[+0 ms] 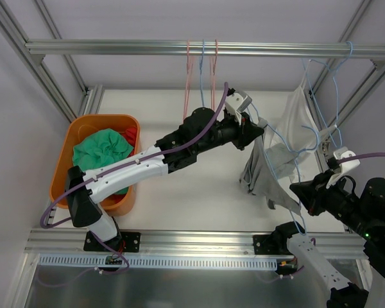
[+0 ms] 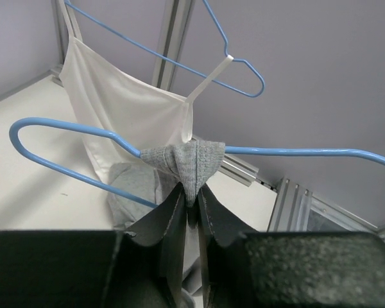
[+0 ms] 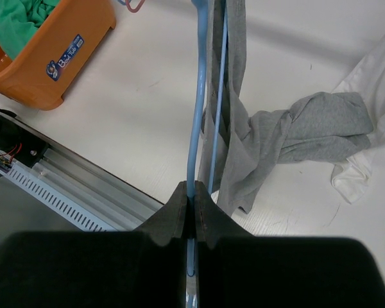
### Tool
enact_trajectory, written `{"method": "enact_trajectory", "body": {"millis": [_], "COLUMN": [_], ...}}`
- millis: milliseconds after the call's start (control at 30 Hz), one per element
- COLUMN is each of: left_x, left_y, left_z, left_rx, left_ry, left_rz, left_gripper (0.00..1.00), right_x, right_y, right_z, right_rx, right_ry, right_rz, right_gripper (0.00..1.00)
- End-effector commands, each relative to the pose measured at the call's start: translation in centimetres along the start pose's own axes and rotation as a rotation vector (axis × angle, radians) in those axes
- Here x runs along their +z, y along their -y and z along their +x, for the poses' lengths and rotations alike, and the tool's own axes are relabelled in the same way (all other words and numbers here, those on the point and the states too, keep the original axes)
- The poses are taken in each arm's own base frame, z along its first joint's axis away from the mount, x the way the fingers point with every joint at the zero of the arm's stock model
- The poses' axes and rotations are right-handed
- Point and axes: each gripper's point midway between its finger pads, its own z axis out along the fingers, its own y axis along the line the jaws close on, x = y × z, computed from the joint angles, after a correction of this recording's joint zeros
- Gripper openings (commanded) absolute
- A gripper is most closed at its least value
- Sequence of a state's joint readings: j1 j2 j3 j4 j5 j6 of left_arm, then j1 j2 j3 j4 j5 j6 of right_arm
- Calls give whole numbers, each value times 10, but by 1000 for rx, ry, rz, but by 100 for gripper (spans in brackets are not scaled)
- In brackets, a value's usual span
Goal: Remove the tank top from the hanger
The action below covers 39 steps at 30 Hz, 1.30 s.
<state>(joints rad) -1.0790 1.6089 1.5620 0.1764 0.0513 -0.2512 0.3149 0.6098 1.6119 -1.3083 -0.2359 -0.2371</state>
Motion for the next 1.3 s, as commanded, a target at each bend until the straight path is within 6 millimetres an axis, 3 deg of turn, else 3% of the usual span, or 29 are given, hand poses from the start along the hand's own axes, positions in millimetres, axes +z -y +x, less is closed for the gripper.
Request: {"method": "enact_trajectory", "body": {"millis": [0,167,400,667,700,867,900,1067,1133,1267], "left_x": [-15,-16,-15,-37,-45,-54,-49,-36,-27,-9], "left_y": [3,4,1,-48,-64,-92,-96,-86,-84,-47], "left_z": [-39,-39,-38,-72,-77,-93,-87,-99,-89,-94], "left_rx": [29,30,27,-29,-42,-44,-42,-68,-60,-38], "left_ry": [102,100,101,230,257,273,256,258,207,156], "left_rz": [-10,-2,-23,-335,-435,-640,-656,-605,-584,-365], "left_gripper": [13,20,2,0,0,0,0,0,0,0], "right_x": [9,9,7,11,11,-9,-14,-38,-45,-51], "right_y": [2,3,0,1,0,-10,-12,-24,-33,-37], "right_z": [-16,-15,-15,5,11,20,20,18,16,12], "right_rx": [-20,-20,-23,-24,-27,-57,-63,-122,-141,-165], "right_ry": [43,42,49,13,1,68,84,191,213,238], "right_rz": [-3,4,-11,-15,-27,-61,-66,-115,-162,-184], "right_gripper": [0,0,0,0,0,0,0,0,0,0]}}
